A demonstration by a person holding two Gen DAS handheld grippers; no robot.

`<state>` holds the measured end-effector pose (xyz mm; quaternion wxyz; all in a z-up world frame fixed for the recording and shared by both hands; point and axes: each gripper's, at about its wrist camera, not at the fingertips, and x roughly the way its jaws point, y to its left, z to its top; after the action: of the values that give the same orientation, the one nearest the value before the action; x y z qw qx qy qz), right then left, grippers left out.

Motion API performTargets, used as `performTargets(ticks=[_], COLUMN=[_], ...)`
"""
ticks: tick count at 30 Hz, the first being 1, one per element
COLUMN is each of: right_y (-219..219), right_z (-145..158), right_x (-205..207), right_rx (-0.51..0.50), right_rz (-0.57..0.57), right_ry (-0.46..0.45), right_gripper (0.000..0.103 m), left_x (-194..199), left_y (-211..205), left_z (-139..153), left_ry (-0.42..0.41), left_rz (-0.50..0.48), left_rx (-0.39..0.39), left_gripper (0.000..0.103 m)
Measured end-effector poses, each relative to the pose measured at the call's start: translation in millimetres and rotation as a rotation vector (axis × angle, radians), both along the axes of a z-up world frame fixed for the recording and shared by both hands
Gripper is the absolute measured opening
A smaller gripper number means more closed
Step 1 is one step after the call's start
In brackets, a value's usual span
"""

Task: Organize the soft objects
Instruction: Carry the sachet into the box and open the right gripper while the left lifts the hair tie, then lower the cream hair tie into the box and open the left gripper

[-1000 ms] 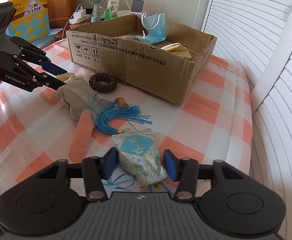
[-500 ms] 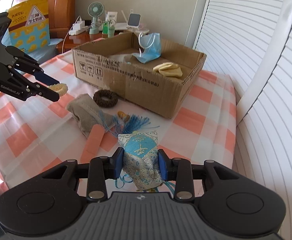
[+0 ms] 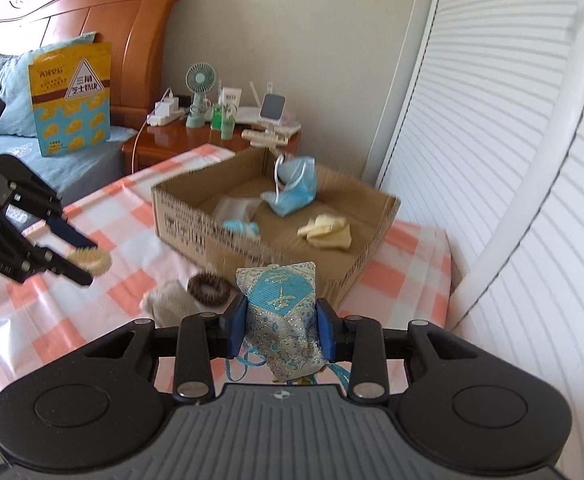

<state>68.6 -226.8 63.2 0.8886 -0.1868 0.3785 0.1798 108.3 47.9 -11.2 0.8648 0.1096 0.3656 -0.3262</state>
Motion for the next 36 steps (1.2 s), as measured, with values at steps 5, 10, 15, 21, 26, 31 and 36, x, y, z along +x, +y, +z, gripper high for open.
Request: performTargets(ticks=[5,10,15,21,26,31,36], right_y=[8.1,24.5,33.5,23.6,13.2,9.1,17.1], right_z=[23.3,34.8,25.1,1.5,-8.7,-12.3,-30.0], right_x=[36.3,78.2,117.8,136.3,133.3,117.7,89.4], right_rx=[0.033,0.029,0.028,0.084,0.095,0.102,0.064], right_rz=[0.024,0.060,0.044,-0.029,-0.093,-0.163,-0.220], right_ry=[-0.044,-0.073,-0.056,-0.029,0.005,0.029,0.063], right_gripper=[0.041,0.041,0.045,0.091,0.097,0.103,0.103], left_x=[-1.6,4.3,14.3,26.8,35.5,42.7,54.8], left_y=[-0.2,-1.1,-0.9,2.7,3.3,-0.6,-9.0], left_z=[3.1,-0.2,-5.3,-9.0,-4.6,7.8,21.9], left_ry=[0.008,0.022,0.031,0.043,0.033,0.007,-0.022], left_rz=[-0.014,-0.023,-0.016,-0.007,-0.001,-0.012,-0.019], left_rx=[0.007,0.011,0.010,0.012,0.018,0.027,0.047], left_gripper=[0.032,0.032,0.032,0.032,0.032,0.032,0.032])
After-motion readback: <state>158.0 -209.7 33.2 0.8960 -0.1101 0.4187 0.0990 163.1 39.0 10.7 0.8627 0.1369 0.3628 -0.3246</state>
